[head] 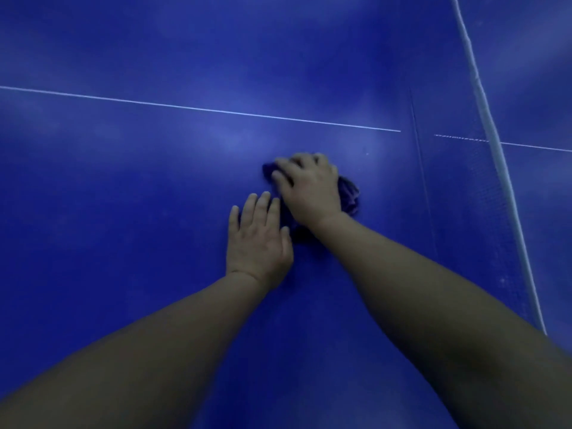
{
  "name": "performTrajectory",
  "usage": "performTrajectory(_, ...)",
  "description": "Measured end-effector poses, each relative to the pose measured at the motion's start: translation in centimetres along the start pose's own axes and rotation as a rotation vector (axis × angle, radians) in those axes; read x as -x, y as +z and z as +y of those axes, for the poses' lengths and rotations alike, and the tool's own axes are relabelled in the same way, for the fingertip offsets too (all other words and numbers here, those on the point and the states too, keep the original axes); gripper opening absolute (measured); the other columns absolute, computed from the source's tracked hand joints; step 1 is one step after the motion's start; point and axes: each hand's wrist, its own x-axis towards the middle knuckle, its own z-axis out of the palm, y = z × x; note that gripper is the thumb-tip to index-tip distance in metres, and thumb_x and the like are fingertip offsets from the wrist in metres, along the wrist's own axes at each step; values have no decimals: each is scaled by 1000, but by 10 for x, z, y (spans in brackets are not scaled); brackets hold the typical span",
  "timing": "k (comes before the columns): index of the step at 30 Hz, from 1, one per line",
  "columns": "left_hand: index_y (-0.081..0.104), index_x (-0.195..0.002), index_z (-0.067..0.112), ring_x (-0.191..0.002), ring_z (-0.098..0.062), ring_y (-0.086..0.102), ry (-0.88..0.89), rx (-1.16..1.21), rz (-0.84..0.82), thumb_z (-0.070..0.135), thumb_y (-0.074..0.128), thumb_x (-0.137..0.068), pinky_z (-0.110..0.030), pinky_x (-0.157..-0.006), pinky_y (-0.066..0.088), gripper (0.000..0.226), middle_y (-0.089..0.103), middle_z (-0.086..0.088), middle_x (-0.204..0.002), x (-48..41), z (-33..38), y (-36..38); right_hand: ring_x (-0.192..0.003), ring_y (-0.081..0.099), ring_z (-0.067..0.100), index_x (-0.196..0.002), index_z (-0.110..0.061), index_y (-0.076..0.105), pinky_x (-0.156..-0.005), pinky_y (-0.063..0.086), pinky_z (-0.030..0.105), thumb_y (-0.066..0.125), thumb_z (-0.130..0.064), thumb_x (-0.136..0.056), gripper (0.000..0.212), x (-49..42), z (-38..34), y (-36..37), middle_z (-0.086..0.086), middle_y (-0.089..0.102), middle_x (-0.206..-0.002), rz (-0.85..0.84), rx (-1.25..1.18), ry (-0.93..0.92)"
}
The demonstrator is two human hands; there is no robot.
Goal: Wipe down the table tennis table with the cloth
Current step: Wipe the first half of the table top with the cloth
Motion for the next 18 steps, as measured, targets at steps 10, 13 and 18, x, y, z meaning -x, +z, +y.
performTrajectory(10, -3, -160, 19, -153, -24, -15, -131, -100, -1, 55, 1, -94, -61, -118, -12, 75, -6, 1, -169, -24, 37, 24, -119, 47, 33, -125, -31, 66, -95, 36, 46, 49, -44, -100, 33, -23, 53, -2, -1, 62, -127, 127, 3, 319)
performTrajectory(13, -2, -160, 20, -153, -23, -15, -142, -90, -4, 54, 4, -95, -61, -118, -12, 74, -5, 1, -169, -28, 37, 24, -122, 44, 34, -126, -29, 66, -99, 34, 48, 50, -45, -100, 34, -16, 91, -11, 1, 58, -132, 178, 23, 500)
performTrajectory(18, -3, -160, 20, -153, -23, -16, -136, -89, -9, 56, 2, -94, -60, -119, -12, 75, -6, 2, -168, -28, 37, 24, -129, 41, 31, -130, -26, 62, -107, 28, 43, 42, -44, -103, 38, -83, 118, -15, 2, 53, -139, 153, -35, 714)
